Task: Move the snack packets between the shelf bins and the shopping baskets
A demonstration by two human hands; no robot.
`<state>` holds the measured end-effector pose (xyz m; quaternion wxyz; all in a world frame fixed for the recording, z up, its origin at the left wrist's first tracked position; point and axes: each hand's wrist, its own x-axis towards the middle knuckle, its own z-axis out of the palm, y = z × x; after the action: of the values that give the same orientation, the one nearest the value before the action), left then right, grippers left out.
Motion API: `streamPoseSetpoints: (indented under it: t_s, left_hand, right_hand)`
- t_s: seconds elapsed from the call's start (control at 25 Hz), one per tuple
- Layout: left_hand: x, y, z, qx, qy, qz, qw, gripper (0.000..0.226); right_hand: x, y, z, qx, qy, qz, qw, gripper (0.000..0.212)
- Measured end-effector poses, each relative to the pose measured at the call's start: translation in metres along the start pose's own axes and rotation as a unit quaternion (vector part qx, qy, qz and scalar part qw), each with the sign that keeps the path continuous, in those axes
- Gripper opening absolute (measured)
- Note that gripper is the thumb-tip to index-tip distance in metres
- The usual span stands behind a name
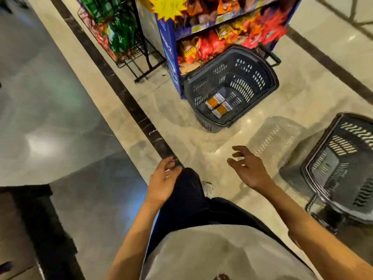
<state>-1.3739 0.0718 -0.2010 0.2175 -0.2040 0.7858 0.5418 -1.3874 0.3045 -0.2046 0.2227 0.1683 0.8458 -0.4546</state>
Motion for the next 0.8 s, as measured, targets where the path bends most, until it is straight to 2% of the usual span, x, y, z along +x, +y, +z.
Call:
streamPoseSetpoints:
  t_s: [0.16,0.32,0.48,0.6,0.8]
  left_hand:
    - [0.085,0.047,-0.005,0.042,-0.019,-0.012,0.999,0.034]
    - [0.185,0.117,-0.001,0.1,-0.096,0.015,0.99,0.037]
    - [0.288,0.196,0.017,0.209,-0.198,0.06,0.956,0.038]
    - [0.354,0.238,0.049,0.286,-0.24,0.1,0.922,0.041]
    - [0.457,0.243,0.132,0.369,-0.264,0.097,0.886,0.044]
  right_hand:
    - [0.073,-0.036,-0.015,0.008,0.007,0.01,1.0,0.043]
    - [0.135,-0.062,-0.029,0.035,0.057,0.051,0.996,0.043]
    - [0.187,-0.086,-0.046,0.104,0.148,0.12,0.976,0.041]
    - [0.224,-0.089,-0.057,0.143,0.18,0.16,0.96,0.042]
    - [0.31,-0.052,-0.06,0.208,0.218,0.216,0.929,0.04]
